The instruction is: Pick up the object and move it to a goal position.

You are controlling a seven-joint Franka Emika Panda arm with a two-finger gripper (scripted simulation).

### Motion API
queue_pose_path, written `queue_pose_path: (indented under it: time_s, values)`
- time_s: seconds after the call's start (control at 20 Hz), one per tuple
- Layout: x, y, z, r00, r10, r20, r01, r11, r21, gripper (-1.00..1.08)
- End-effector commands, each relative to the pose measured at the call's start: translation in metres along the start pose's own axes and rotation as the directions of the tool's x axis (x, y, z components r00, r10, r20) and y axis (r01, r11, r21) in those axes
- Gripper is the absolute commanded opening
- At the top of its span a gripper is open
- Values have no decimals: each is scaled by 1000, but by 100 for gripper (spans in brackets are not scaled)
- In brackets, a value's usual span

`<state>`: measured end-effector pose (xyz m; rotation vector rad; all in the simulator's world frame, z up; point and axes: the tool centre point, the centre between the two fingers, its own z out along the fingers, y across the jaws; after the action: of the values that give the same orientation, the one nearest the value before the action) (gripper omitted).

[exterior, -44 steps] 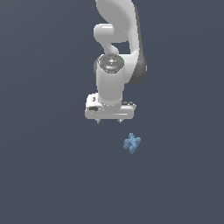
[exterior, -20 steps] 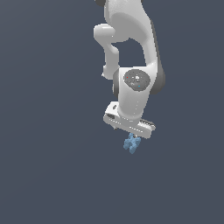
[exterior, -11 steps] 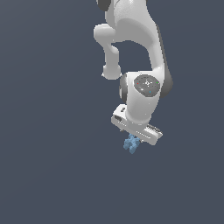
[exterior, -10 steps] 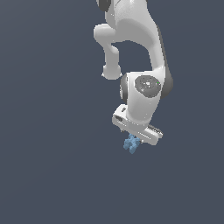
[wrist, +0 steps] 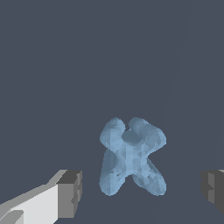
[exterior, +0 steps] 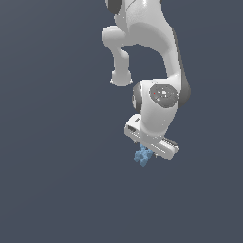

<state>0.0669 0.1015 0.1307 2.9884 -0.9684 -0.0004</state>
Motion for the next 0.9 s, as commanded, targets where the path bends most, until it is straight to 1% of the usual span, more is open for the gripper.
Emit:
queue_pose_path:
  time_s: [0.0, 0.15, 0.5, 0.85]
  values:
    - [0, 0, 2, 1000, 0, 0, 0, 1000, 0, 100]
    - [0, 0, 10, 1000, 1, 0, -1, 1000, 0, 100]
    - [-1, 1, 45, 1000, 4, 0, -4, 1000, 0, 100]
    - [0, 0, 50, 1000, 4, 0, -4, 1000, 0, 100]
